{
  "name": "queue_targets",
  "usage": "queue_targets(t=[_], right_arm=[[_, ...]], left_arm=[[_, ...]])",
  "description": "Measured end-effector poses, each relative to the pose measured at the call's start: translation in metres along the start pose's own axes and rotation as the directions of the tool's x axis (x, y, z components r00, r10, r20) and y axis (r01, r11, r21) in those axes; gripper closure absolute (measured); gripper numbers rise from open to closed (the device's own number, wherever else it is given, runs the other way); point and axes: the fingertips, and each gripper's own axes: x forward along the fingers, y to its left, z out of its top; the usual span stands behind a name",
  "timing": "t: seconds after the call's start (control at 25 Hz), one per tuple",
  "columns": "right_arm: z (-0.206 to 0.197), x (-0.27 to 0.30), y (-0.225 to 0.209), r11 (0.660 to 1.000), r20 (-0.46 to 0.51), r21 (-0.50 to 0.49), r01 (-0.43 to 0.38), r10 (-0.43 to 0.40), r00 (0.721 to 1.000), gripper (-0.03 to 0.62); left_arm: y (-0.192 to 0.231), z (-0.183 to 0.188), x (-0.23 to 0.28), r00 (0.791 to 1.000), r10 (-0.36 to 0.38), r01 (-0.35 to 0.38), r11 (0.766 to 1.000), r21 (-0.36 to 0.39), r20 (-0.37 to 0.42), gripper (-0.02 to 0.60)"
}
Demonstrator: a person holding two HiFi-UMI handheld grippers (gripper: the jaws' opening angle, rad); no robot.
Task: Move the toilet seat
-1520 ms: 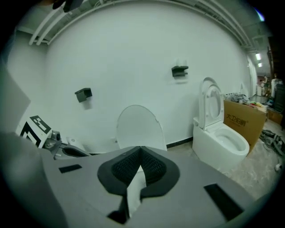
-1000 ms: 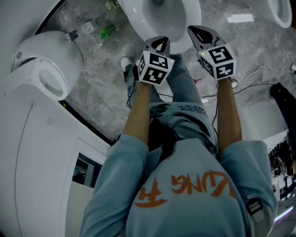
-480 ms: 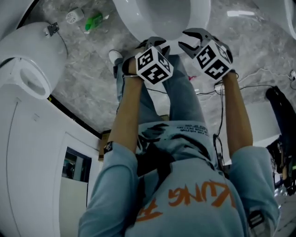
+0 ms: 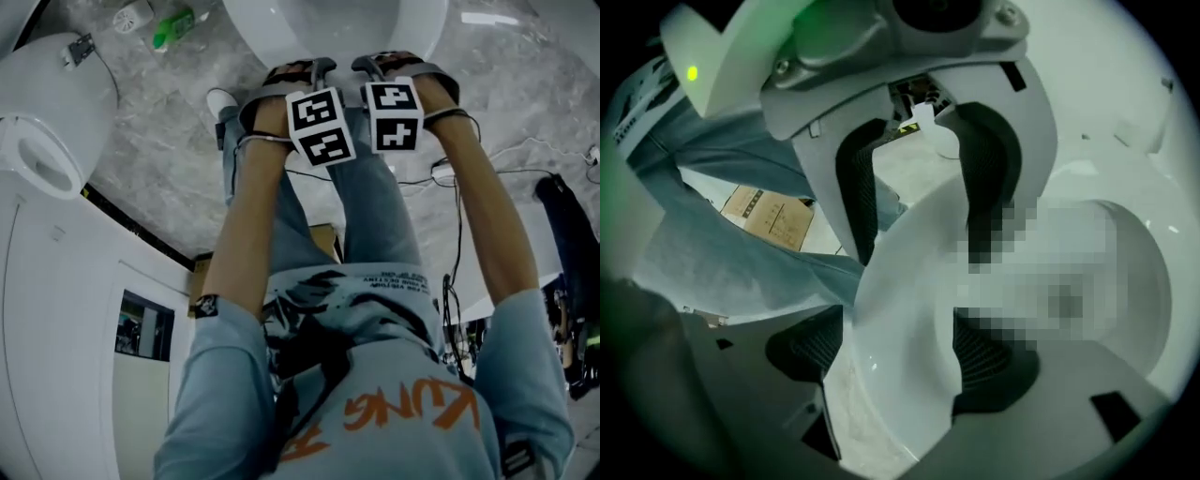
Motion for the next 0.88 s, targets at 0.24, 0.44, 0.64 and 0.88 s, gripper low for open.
queue_targets(t=[0.24, 0.44, 0.64, 0.88], right_arm=[[-0.013, 0.023, 0.004, 0.995, -0.099, -0.084, -0.061, 0.053, 0.994, 0.203], [-0.023, 0.033, -0.001, 0.972, -0.188, -0.231, 0.033, -0.078, 0.979, 0.224], [-0.024, 0.032, -0.003, 0.976, -0.229, -0.211, 0.054, -0.103, 0.968, 0.249], [-0.015, 0.004, 0.014, 0.983, -0.208, -0.185, -0.006, -0.033, 0.978, 0.251]], left_arm=[[-0.012, -0.006, 0.021, 0.997, -0.023, 0.032, 0.992, 0.124, -0.075, 0.245], [-0.007, -0.004, 0.024, 0.999, 0.037, -0.035, 0.998, 0.06, -0.033, 0.245], [-0.007, -0.005, 0.021, 0.996, 0.084, -0.082, 0.993, 0.085, -0.026, 0.245], [-0.02, 0.002, -0.004, 0.991, 0.131, -0.129, 0.982, 0.137, -0.006, 0.245]])
